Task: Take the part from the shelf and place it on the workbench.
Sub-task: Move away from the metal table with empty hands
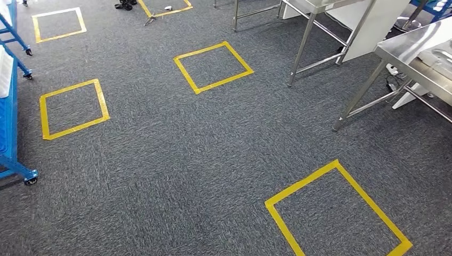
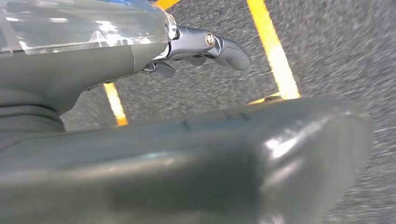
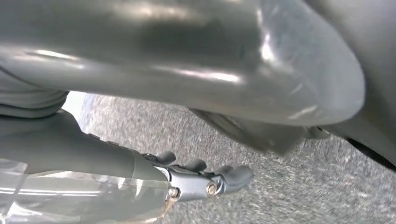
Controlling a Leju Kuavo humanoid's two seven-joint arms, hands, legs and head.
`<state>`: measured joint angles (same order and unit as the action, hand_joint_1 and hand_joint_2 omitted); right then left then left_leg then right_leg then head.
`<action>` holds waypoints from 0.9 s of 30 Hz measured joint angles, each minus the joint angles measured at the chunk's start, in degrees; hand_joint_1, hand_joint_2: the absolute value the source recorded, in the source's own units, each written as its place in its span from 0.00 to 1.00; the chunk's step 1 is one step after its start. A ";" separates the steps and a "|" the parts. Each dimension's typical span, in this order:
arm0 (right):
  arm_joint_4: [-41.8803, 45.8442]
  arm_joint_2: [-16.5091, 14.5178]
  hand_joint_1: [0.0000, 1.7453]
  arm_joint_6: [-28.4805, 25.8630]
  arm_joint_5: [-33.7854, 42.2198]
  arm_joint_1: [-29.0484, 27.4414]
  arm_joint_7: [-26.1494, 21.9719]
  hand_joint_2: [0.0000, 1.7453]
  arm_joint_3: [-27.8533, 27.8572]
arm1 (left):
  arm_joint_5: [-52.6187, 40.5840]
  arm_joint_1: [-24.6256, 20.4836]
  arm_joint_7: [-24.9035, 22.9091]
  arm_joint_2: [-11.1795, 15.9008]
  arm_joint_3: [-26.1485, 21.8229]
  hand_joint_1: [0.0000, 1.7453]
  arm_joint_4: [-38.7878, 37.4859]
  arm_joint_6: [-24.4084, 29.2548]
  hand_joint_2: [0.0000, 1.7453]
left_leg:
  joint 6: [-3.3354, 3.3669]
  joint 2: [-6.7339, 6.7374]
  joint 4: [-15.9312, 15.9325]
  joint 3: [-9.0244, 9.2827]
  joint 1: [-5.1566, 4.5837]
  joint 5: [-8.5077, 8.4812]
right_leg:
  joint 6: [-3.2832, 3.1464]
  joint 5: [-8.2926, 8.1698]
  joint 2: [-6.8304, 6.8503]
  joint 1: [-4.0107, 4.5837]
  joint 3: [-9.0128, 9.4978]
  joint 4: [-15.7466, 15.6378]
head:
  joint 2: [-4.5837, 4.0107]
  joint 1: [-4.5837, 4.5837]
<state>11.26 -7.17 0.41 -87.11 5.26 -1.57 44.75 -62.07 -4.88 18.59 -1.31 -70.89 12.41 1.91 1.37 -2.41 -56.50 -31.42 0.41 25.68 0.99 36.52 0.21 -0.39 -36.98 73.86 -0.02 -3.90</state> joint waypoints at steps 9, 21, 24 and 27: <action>0.00 0.77 0.00 4.14 0.20 -0.98 8.24 0.00 -0.53 | -0.17 0.63 2.44 -0.28 -0.36 0.00 -0.02 -0.14 0.00 | -2.31 -4.59 -0.87 -1.26 0.35 0.01 | -1.93 -8.71 -3.62 -0.11 6.63 -16.92 | 0.00 -0.02; 0.01 -0.23 0.00 0.58 -0.81 -0.78 0.98 0.00 -0.85 | 0.85 0.70 1.18 -0.27 -0.60 0.00 -0.02 0.85 0.00 | -2.82 6.21 -0.68 0.49 0.33 1.33 | -1.73 -7.98 5.76 0.50 7.10 -16.70 | 0.00 -0.01; 0.00 -0.80 0.00 0.40 -0.99 0.10 0.53 0.00 -1.09 | 0.87 0.99 1.16 -0.18 -0.73 0.00 -0.02 0.81 0.00 | -1.72 4.60 -0.30 0.53 0.25 0.95 | -0.86 -7.65 6.34 0.40 7.42 -16.57 | 0.00 -0.01; 0.00 -0.98 0.00 0.38 -1.00 0.27 0.52 0.00 -1.19 | 0.86 0.88 1.13 -0.15 -0.80 0.00 -0.02 0.74 0.00 | -0.73 2.87 0.28 0.66 0.50 0.26 | -0.14 -3.39 2.03 -0.06 4.79 -10.15 | 0.00 0.00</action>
<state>11.26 -8.15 0.79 -88.11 5.52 -1.05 43.57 -61.20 -3.99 19.72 -1.46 -71.69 12.39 2.64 0.65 0.46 -56.22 -30.76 0.91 25.94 0.86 33.13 2.24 -0.45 -32.19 63.71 -0.02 -3.90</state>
